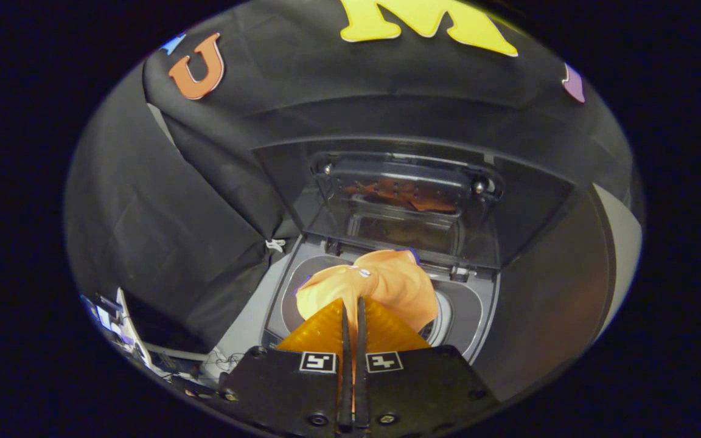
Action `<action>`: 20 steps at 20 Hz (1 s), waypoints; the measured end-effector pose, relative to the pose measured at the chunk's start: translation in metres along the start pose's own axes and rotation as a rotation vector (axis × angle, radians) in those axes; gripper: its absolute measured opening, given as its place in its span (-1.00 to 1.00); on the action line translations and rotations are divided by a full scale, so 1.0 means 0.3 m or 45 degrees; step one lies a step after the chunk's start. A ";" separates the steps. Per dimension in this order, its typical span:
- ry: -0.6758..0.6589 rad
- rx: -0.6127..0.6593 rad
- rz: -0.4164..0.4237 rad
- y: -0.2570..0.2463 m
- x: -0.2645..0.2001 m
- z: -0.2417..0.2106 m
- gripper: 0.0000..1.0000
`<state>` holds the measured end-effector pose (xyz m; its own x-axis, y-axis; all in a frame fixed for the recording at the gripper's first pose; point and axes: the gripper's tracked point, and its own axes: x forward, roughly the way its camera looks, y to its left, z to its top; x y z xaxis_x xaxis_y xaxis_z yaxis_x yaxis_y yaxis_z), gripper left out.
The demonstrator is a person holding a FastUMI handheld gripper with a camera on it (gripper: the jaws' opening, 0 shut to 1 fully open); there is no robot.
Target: Put the clothes into the washing machine and then close the washing machine lid.
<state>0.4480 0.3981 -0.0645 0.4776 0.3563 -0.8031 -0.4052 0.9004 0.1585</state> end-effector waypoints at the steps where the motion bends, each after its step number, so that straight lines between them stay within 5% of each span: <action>1: 0.003 0.011 -0.008 -0.005 0.022 -0.007 -0.90; 20: 0.044 0.190 -0.088 -0.089 0.312 -0.146 -0.90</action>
<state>0.4693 0.3966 -0.1690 0.4723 0.2861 -0.8337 -0.2511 0.9503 0.1839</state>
